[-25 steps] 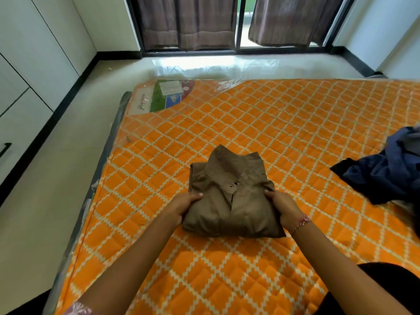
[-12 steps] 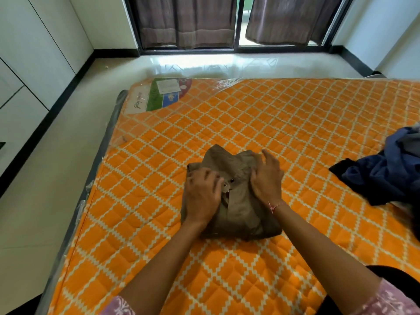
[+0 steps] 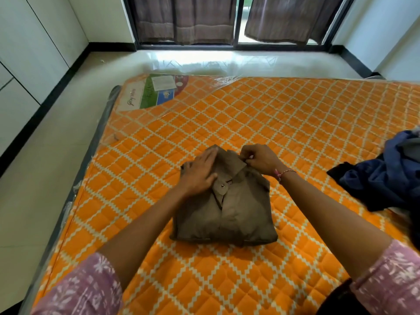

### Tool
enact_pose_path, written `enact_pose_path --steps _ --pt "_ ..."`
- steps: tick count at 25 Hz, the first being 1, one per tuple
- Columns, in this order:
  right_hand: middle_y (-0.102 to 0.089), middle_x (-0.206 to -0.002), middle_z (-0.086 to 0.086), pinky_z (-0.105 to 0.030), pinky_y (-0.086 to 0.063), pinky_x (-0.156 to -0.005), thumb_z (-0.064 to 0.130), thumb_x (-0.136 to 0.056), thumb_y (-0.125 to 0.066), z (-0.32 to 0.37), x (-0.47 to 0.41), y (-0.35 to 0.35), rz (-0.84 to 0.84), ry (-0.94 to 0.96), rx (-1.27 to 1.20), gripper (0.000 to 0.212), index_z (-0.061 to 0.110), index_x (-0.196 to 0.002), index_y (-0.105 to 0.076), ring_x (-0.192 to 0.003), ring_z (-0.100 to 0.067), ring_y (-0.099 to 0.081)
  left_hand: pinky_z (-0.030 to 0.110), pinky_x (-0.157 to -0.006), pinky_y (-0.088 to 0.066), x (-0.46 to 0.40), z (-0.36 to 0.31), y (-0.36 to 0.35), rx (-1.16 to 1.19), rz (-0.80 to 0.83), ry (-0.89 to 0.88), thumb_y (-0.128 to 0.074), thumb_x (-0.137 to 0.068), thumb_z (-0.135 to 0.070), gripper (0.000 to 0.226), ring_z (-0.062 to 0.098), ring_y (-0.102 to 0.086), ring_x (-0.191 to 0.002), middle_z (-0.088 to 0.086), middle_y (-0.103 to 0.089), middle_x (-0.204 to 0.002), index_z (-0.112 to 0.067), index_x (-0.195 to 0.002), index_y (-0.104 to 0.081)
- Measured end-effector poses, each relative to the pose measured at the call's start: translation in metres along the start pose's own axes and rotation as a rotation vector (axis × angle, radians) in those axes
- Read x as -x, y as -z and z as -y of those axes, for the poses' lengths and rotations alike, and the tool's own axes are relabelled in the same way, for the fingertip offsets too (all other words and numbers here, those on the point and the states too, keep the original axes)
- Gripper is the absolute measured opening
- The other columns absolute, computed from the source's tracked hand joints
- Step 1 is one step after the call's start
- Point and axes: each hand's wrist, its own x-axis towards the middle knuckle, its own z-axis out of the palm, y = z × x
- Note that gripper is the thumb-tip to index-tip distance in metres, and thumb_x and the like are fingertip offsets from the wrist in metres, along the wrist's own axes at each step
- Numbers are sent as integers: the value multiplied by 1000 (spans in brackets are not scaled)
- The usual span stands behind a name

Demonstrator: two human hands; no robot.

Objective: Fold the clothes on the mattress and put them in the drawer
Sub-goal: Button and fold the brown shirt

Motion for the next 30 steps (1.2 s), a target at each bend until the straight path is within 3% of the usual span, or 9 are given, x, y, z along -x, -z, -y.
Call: enact_pose_path --steps 3,7,11,15,18,21,25,28,30 --pt "-55 -78 -3 -36 -37 -68 -7 -86 -48 0 11 17 138 -23 -117 27 18 -79 -53 -70 -21 -49 56 -110 -23 -46 -5 32 103 242 -61 -61 -82 -45 69 26 -41 -130 7 -46 -140 -24 -143 -36" --pt "-54 -90 -22 -53 -40 -89 -8 -89 -44 0 14 37 245 -66 -258 18 -1 -77 -54 -82 -32 -48 44 -97 -34 -67 -11 45 -63 472 -88 -63 -90 -33 37 26 -45 -110 8 -50 -121 -21 -125 -56" --pt "-46 -85 -28 -48 -40 -77 -9 -89 -42 1 8 47 346 -22 -306 19 3 -76 -49 -76 -23 -40 39 -81 -29 -72 -4 34 230 232 6 -69 -84 -28 15 16 -47 -81 3 -53 -82 -14 -82 -62" --pt "-52 -78 -11 -35 -34 -67 -4 -82 -56 10 -14 10 135 -1 -181 18 13 -75 -52 -72 -21 -46 45 -100 -20 -64 -21 -5 -224 -191 35 -61 -86 -35 24 23 -42 -116 7 -47 -121 -19 -104 -59" --pt "-49 -126 -17 -38 -43 -84 11 -84 -64 10 -13 -29 -29 -98 67 42 9 -124 -49 -108 -34 -54 46 -104 -22 -59 -16 -13 -243 -326 178 -46 -96 -22 38 27 -36 -132 10 -36 -145 -19 -134 -44" --pt "-3 -160 -7 -53 -12 -114 44 -99 -38 32 23 -67 -134 -281 167 68 15 -152 -8 -147 -28 -9 43 -92 -37 -46 -14 -9 -1 -754 306 -44 -94 -13 32 31 -54 -112 10 -56 -126 -13 -125 -56" --pt "3 -161 -6 -58 10 -112 64 -76 7 68 51 -117 122 -168 368 91 17 -153 -4 -147 -25 9 43 -93 -37 -38 -22 -18 11 -292 208 -56 -88 -50 43 26 -51 -110 7 -53 -117 -17 -114 -57" --pt "-51 -137 -13 -56 -7 -116 37 -97 -30 59 56 -94 95 51 131 48 10 -129 -55 -134 -27 -38 49 -103 -26 -51 -41 -12 -245 -160 157 -50 -89 -56 50 28 -35 -127 8 -41 -136 -18 -121 -55" --pt "-68 -99 -7 -52 -30 -107 28 -92 -42 40 68 -91 -300 92 86 29 14 -95 -68 -101 -25 -60 57 -109 -15 -70 -53 -7 -214 -65 254 -48 -87 -63 56 31 -33 -131 11 -42 -138 -14 -113 -60"
